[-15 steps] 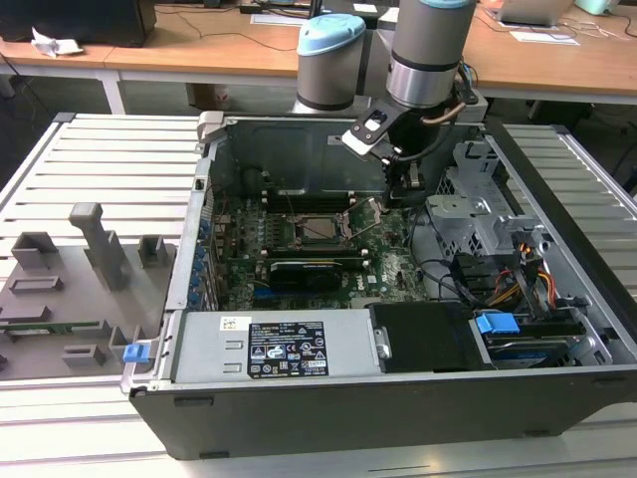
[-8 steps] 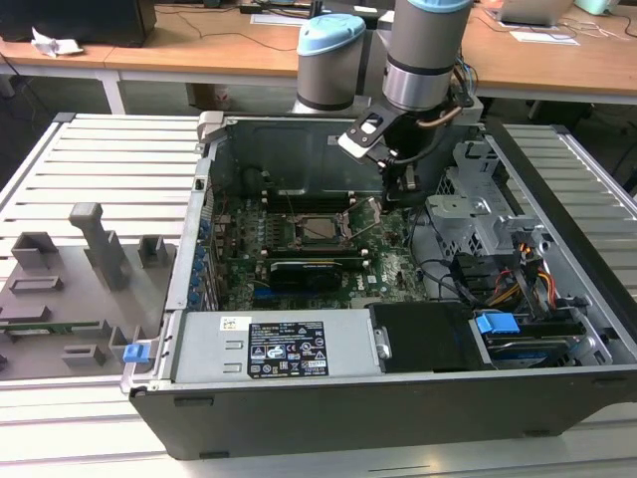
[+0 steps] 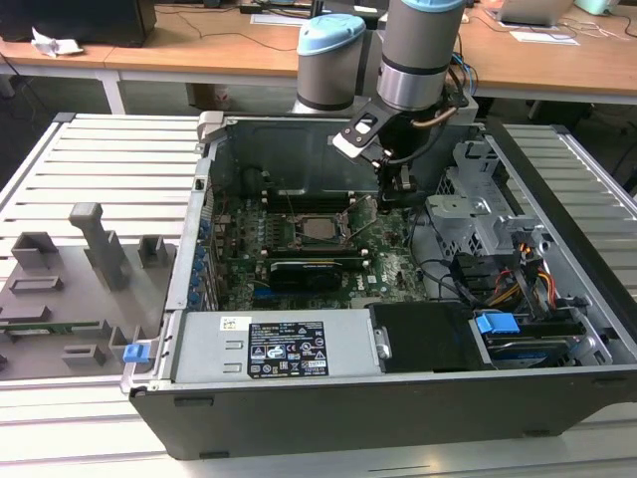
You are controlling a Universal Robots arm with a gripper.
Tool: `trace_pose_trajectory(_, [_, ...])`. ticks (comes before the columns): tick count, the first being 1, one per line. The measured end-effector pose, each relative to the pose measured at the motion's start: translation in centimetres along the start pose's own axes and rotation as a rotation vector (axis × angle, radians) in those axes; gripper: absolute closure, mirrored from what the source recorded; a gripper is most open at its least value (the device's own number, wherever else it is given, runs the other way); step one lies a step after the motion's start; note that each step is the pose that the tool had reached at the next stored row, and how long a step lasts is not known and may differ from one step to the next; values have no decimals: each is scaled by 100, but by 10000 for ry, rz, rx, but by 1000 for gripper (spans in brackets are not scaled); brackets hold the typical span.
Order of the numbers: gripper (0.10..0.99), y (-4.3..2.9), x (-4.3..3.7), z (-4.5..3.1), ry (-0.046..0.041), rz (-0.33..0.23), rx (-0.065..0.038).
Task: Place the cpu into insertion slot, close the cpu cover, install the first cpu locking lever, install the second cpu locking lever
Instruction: 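Close the cpu cover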
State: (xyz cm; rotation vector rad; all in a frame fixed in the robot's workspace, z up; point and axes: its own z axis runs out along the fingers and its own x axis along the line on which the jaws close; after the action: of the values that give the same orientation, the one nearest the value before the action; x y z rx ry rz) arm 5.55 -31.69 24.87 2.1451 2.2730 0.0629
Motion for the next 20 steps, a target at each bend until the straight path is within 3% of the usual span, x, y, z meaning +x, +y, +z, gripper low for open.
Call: trace_pose_trajectory(20, [980, -17, 1, -1, 1, 2, 0])
